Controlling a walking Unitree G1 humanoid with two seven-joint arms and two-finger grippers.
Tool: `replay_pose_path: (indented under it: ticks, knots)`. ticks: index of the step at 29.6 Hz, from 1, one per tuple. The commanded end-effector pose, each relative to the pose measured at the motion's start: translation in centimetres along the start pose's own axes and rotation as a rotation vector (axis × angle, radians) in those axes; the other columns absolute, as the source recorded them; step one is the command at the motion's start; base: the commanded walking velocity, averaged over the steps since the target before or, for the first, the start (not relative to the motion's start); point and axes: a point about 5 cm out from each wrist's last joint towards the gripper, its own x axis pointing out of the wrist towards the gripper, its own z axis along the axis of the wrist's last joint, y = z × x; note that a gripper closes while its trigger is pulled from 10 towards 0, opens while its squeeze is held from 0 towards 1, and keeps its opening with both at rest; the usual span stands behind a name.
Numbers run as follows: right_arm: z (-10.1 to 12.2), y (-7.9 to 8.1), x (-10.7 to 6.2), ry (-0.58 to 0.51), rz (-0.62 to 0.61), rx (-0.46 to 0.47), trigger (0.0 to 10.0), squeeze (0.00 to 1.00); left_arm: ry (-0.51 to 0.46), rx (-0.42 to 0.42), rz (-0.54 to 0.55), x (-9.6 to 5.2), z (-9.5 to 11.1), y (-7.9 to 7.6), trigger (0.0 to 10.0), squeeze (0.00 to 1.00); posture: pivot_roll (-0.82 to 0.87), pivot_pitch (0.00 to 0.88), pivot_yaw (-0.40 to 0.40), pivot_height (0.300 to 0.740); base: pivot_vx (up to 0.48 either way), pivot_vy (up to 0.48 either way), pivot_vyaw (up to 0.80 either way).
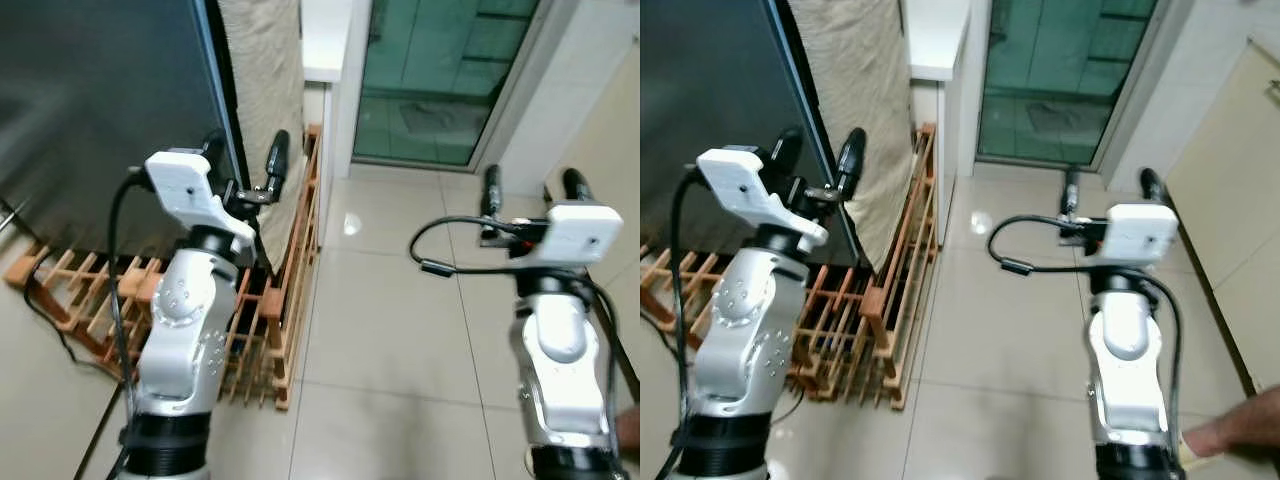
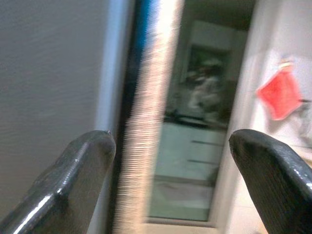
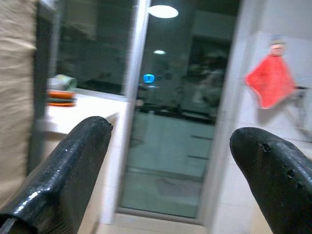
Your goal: Restocking fridge
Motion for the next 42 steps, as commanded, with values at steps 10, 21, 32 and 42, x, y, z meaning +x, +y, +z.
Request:
replay_pose_path:
  ticks: [10, 21, 32, 42]
  knots:
    - [-0.8, -0.1, -0.1, 0.044, 0.032, -0.01, 10.0, 0.0, 0.004, -0.041, 0.106, 1.2, 0.1, 1.3, 10.0, 0.0, -0.12, 0.0, -0.009, 0.74, 0.0, 0.0, 0.0]
    - [-3.3, -0.4, 0.0, 0.19, 0.011, 0.07, 10.0, 0.0, 0.117, -0.029, 0.013, 4.8, -2.4, -1.1, 10.0, 0.0, -0.14, 0.0, -0.006, 0.74, 0.0, 0.0, 0.0]
    - [-3.4, -1.0, -0.5, 0.221, 0.021, 0.062, 10.0, 0.0, 0.163, 0.015, 0.08, 6.8, -3.6, -1.1, 10.0, 0.0, -0.18, 0.0, -0.009, 0.74, 0.0, 0.0, 0.0]
    - [-3.8, -1.0, -1.0, 0.244, 0.021, 0.055, 10.0, 0.0, 0.132, -0.014, -0.008, 7.7, -3.1, -2.9, 10.0, 0.0, -0.18, 0.0, 0.008, 0.74, 0.0, 0.0, 0.0]
